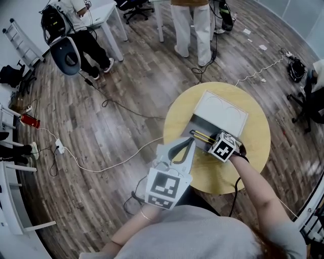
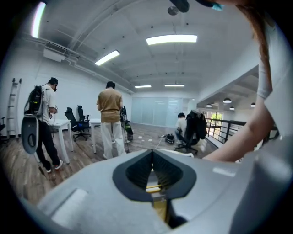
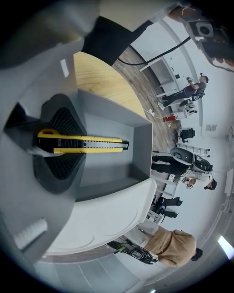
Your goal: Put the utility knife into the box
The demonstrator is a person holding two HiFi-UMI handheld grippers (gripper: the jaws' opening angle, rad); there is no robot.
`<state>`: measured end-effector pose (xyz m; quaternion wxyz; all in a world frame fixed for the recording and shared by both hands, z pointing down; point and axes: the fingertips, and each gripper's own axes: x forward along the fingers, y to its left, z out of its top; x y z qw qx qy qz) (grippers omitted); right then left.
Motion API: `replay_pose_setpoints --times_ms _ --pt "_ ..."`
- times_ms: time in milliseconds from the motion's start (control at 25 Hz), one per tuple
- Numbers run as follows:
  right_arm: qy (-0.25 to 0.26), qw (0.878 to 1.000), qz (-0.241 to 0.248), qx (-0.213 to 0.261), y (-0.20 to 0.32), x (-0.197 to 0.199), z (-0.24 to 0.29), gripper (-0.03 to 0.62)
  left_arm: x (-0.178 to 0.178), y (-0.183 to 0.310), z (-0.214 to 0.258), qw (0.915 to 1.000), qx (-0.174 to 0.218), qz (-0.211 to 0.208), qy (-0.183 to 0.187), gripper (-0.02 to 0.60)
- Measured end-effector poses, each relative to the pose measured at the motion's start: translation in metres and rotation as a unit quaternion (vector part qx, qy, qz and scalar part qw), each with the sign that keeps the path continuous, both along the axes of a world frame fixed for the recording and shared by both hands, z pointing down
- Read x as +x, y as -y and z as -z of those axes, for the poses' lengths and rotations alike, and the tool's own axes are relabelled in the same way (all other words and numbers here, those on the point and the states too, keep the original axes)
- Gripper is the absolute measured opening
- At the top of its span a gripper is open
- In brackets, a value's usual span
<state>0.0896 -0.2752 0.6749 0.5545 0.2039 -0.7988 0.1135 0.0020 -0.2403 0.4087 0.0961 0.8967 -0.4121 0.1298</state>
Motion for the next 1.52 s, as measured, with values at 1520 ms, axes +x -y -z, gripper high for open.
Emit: replay_pose_setpoints --times_ms 1520 --pt "0.374 0.814 -0.242 0.373 -0.054 0.029 0.310 0.005 0.067 0.013 -0.011 0.9938 0.002 -0.107 -0.030 0.000"
